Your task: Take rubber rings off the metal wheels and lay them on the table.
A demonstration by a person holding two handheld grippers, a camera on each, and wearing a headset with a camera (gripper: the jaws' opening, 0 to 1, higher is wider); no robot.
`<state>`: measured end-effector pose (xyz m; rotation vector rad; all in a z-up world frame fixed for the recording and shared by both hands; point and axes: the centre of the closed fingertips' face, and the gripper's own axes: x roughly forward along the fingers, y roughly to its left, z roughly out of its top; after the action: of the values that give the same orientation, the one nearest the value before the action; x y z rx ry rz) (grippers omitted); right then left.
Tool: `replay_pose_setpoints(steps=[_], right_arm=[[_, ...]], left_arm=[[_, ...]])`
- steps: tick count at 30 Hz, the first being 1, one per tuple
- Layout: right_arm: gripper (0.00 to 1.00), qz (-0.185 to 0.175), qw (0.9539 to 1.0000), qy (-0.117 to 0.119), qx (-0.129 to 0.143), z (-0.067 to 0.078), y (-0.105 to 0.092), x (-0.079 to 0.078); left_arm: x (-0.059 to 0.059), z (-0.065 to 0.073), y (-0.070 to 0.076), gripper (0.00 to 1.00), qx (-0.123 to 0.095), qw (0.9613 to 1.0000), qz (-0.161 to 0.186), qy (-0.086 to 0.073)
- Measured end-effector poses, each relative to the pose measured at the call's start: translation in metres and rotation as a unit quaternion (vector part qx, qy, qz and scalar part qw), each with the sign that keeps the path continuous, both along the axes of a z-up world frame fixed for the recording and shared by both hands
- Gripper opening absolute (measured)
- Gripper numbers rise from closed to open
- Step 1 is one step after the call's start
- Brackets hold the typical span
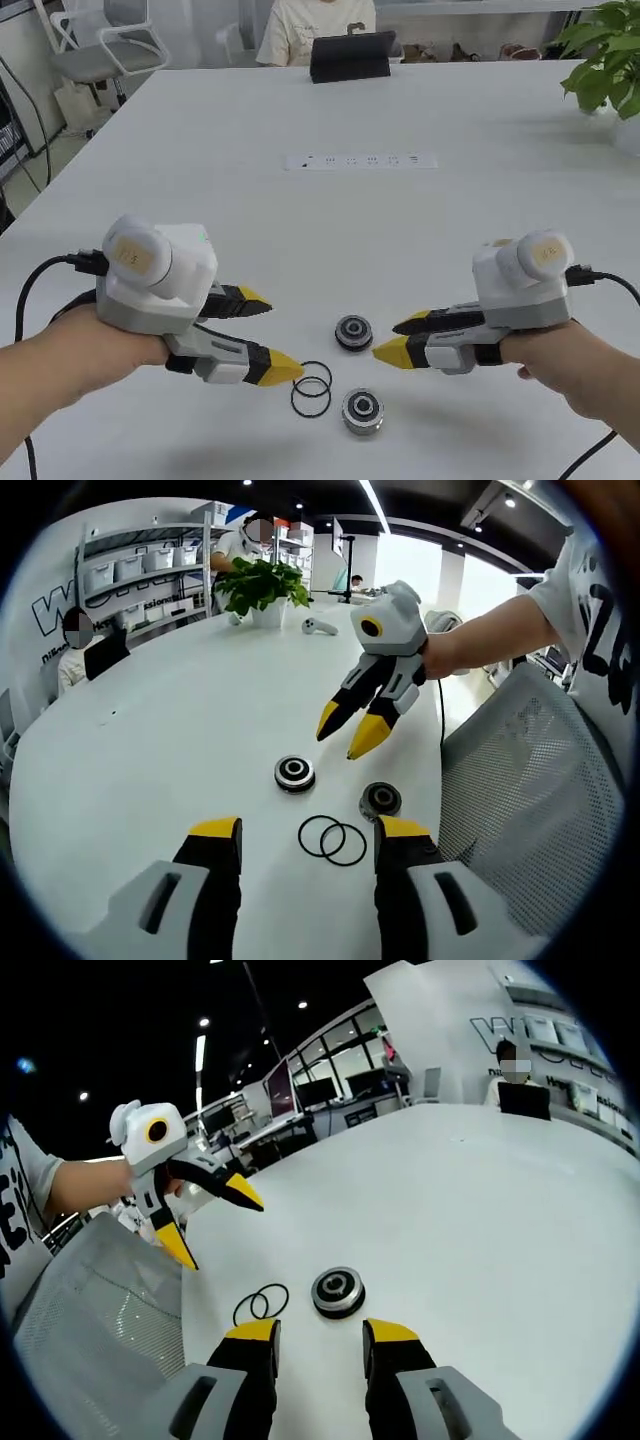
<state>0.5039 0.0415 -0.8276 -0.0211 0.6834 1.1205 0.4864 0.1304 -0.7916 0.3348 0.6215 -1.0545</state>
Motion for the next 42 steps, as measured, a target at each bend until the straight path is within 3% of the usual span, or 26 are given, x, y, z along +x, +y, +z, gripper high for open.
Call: replay_pose_setpoints(steps=[29, 42], right_arm=[[0.32, -0.004, 0.9998, -0.010, -0.019, -0.010, -0.010, 0.005], [0.32, -0.012, 0.9997, -0.003, -0.019, -0.014, -0.015, 0.007]], left_arm=[[0.035, -0.024, -0.037, 0.36, -0.017, 0.9997, -0.005, 0.019], [0.043, -0.031, -0.058, 0.26, -0.030, 0.9991, -0.006, 0.030]])
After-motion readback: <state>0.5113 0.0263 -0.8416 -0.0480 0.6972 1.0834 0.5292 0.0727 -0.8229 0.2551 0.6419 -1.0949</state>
